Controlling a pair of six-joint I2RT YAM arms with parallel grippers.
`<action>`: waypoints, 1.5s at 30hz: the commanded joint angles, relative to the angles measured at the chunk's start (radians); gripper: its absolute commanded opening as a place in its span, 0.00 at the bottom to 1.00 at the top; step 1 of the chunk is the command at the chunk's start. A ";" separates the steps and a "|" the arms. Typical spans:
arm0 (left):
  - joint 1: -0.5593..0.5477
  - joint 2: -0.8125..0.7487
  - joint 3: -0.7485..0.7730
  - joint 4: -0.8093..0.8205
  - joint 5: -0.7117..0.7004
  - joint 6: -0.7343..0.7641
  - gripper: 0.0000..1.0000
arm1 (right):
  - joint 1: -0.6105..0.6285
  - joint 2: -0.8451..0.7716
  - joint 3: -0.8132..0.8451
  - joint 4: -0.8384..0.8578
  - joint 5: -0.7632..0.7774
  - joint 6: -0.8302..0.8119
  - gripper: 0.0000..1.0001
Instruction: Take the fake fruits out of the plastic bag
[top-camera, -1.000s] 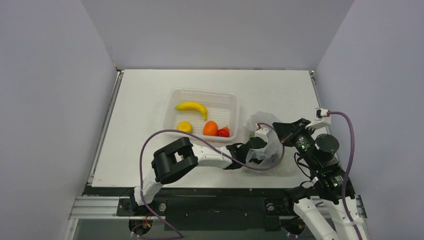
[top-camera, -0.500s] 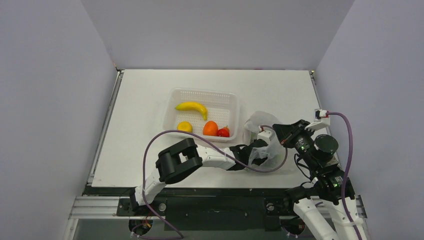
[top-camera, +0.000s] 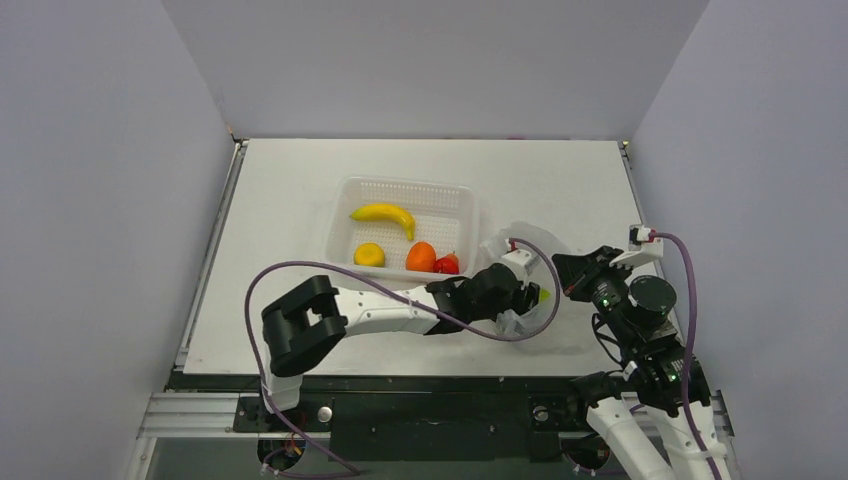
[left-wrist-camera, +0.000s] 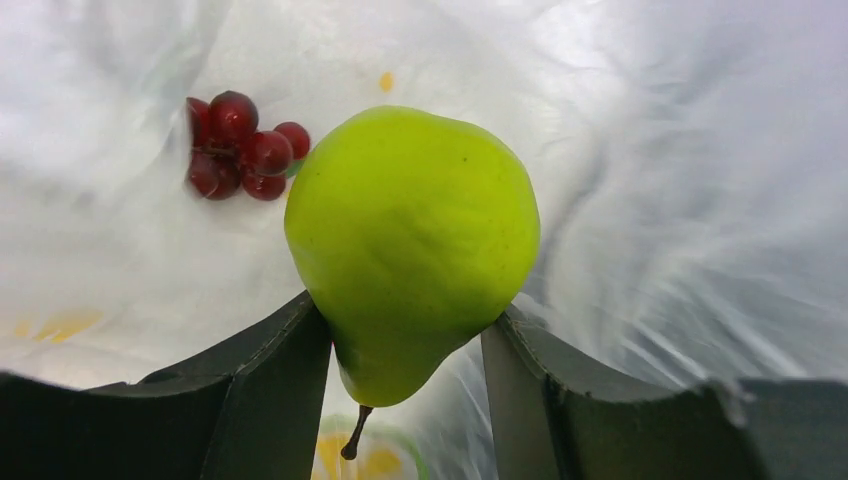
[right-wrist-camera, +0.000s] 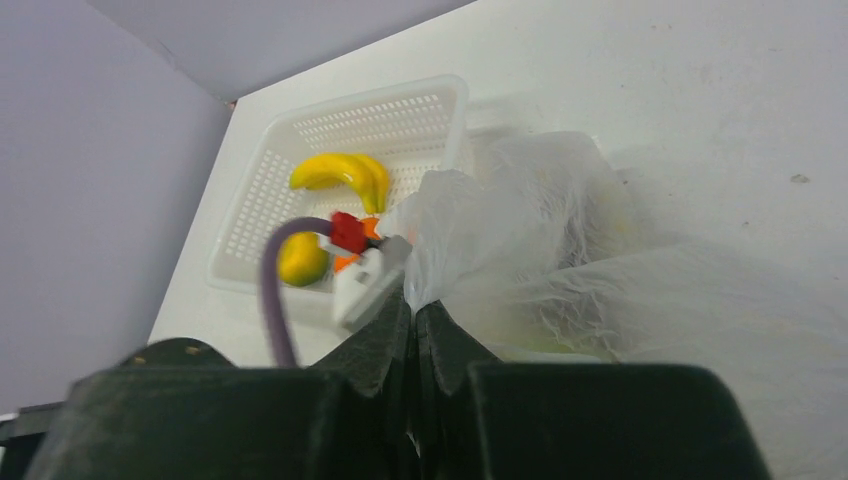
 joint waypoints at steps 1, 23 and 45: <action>0.040 -0.157 -0.060 0.090 0.125 -0.008 0.15 | 0.001 -0.020 0.022 -0.036 0.077 -0.091 0.00; 0.124 -0.751 -0.425 0.383 0.335 0.048 0.12 | 0.003 -0.015 0.049 -0.083 0.119 -0.192 0.00; 0.618 -0.476 -0.248 -0.309 -0.128 0.008 0.11 | 0.004 0.022 0.072 -0.083 0.119 -0.198 0.00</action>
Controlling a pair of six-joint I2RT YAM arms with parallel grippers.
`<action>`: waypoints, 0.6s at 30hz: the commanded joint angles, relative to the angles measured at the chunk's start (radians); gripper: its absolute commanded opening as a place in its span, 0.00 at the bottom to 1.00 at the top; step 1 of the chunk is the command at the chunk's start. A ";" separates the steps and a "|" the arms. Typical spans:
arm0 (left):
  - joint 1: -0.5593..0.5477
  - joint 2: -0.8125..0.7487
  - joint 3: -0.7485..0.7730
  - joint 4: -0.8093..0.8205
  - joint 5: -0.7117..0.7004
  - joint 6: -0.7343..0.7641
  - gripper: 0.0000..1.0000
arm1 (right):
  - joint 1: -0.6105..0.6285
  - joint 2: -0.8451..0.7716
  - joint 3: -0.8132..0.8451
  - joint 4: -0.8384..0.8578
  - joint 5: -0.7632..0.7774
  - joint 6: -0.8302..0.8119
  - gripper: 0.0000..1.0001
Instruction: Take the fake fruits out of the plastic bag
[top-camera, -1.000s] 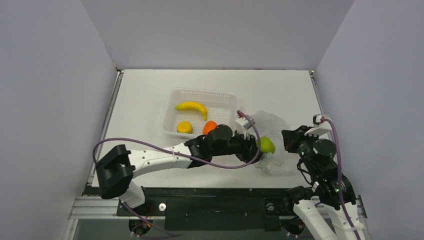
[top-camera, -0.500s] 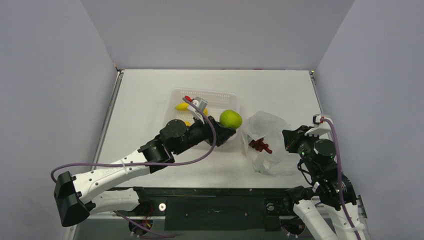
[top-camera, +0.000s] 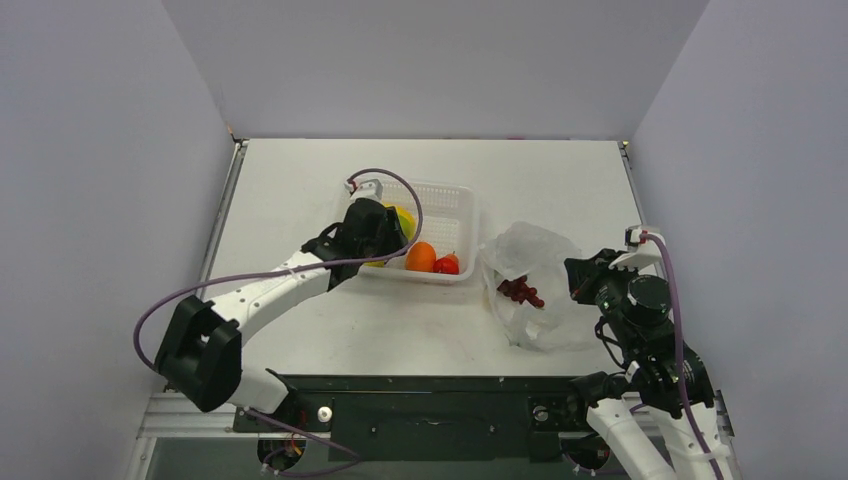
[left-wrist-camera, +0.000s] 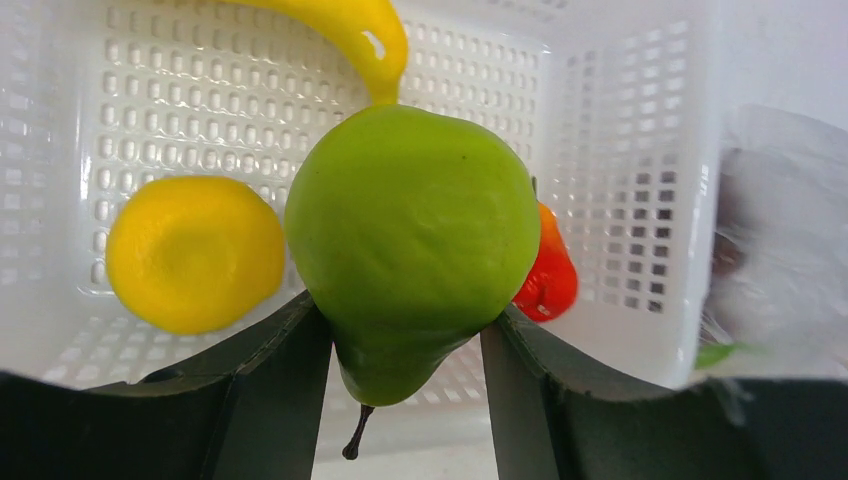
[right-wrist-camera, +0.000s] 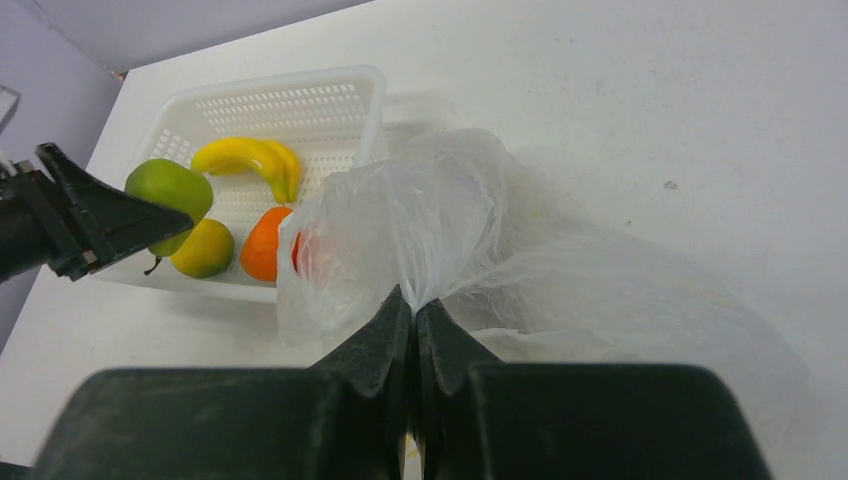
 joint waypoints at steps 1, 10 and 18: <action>0.044 0.104 0.116 -0.011 0.037 0.041 0.11 | 0.004 0.023 0.042 0.016 0.012 -0.015 0.00; 0.049 0.253 0.111 0.037 0.004 0.017 0.22 | 0.004 0.042 0.025 0.029 0.012 -0.002 0.00; 0.048 0.262 0.071 0.077 0.044 0.032 0.59 | 0.004 0.056 0.028 0.035 0.012 -0.009 0.00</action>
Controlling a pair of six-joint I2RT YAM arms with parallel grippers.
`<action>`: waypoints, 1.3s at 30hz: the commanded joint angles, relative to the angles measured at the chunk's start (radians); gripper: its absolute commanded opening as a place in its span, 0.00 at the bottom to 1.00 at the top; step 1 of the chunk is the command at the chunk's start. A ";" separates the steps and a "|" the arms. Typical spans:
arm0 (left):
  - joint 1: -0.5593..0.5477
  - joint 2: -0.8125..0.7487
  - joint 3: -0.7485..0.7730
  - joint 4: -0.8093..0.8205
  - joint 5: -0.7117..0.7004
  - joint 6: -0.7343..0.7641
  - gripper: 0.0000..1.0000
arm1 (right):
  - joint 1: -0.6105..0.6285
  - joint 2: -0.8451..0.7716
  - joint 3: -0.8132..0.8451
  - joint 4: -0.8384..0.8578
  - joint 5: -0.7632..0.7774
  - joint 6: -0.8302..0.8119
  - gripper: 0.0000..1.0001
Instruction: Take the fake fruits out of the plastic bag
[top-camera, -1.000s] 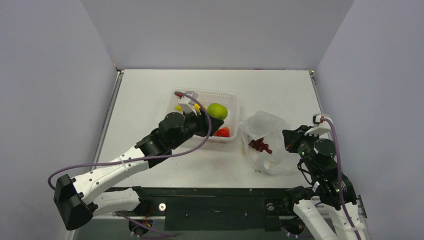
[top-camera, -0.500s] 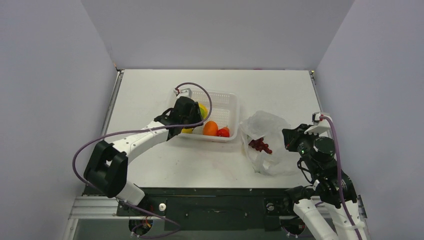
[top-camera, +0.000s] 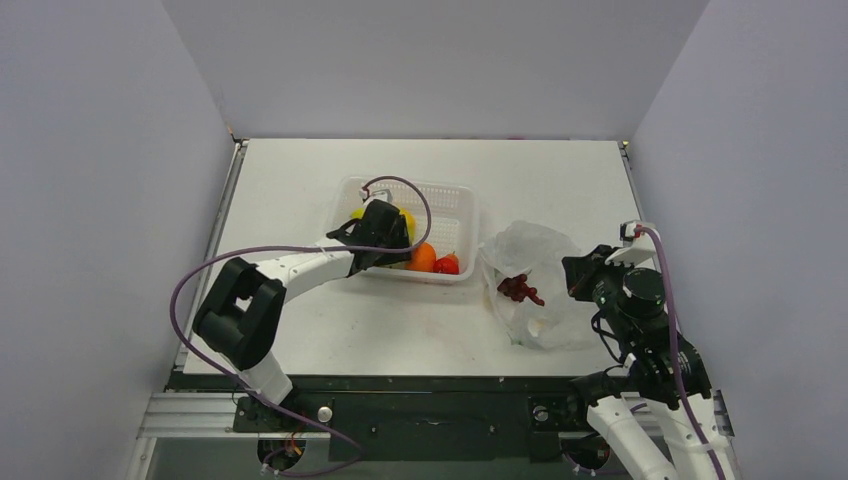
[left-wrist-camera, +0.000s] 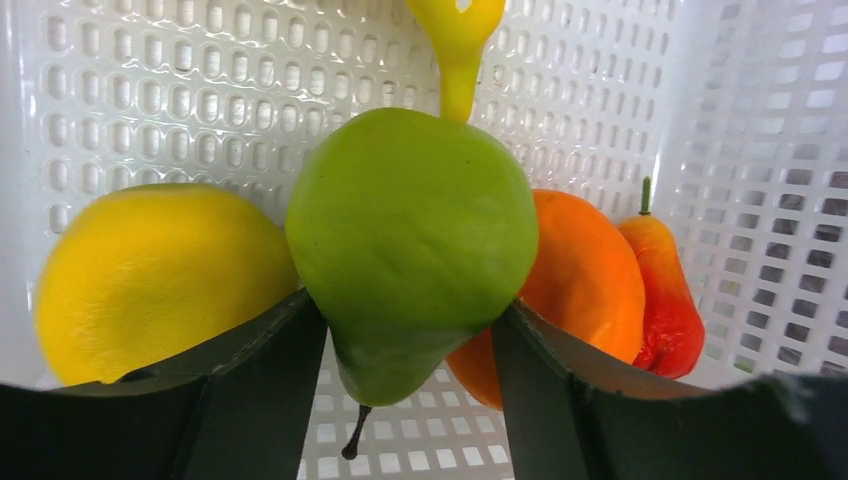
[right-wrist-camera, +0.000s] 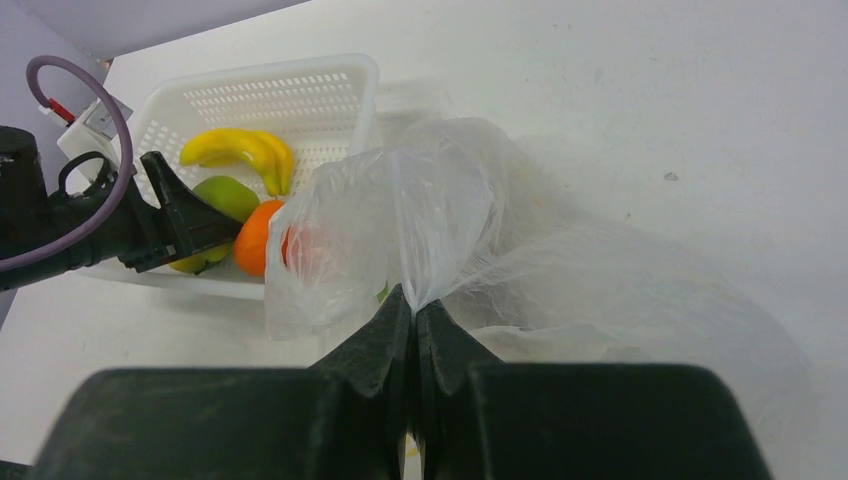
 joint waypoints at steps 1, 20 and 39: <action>0.002 -0.045 -0.015 0.101 0.021 0.019 0.63 | 0.005 0.016 0.020 0.035 0.013 -0.007 0.00; 0.002 -0.435 -0.144 0.273 0.402 -0.005 0.80 | 0.004 0.122 0.106 0.136 -0.079 0.067 0.00; -0.346 -0.323 -0.090 0.535 0.505 -0.021 0.74 | 0.004 0.095 0.116 0.050 -0.155 0.080 0.00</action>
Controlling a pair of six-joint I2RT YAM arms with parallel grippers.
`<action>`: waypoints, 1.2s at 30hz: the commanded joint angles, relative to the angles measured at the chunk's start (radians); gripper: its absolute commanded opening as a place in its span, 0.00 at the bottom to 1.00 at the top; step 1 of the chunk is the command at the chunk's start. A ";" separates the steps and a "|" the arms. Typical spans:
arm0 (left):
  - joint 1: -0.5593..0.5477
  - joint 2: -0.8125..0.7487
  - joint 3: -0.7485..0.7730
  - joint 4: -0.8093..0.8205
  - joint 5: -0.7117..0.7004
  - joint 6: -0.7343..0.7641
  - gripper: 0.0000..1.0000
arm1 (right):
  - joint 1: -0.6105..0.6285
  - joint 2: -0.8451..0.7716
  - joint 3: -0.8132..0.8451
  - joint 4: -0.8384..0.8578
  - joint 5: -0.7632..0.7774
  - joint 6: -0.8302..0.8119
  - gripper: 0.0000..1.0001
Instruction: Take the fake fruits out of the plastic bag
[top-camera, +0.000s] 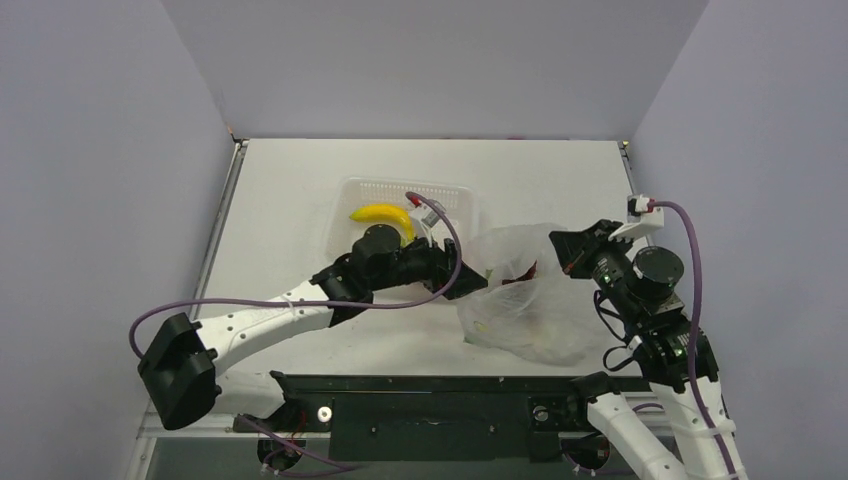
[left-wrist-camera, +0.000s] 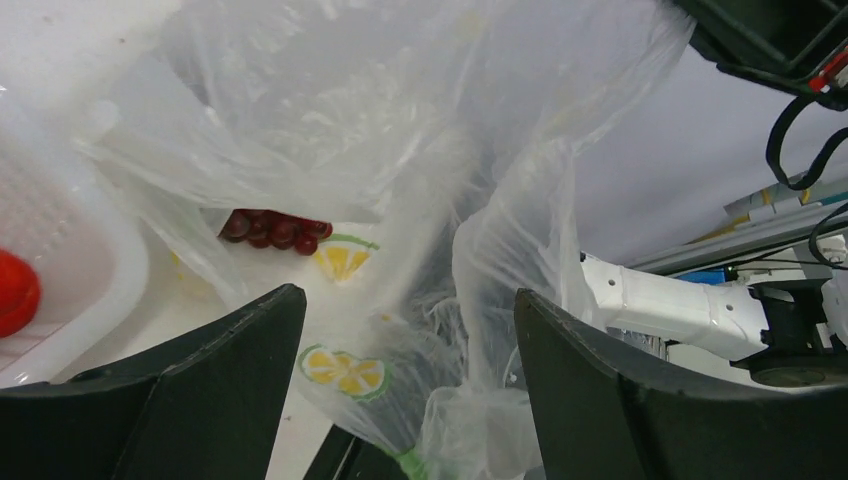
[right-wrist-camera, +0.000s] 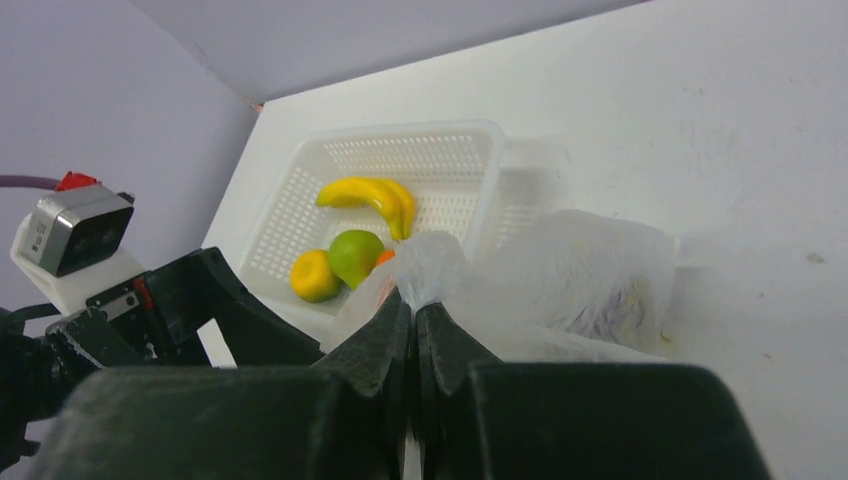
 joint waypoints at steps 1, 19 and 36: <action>-0.068 0.098 0.073 0.108 -0.004 0.023 0.73 | 0.004 -0.085 -0.067 -0.107 -0.005 -0.039 0.00; -0.424 0.501 0.133 0.197 -0.163 0.024 0.68 | 0.004 -0.096 -0.174 -0.460 0.334 0.159 0.02; -0.275 0.194 0.190 -0.081 -0.244 0.177 0.78 | 0.001 -0.044 -0.197 -0.268 0.115 0.043 0.02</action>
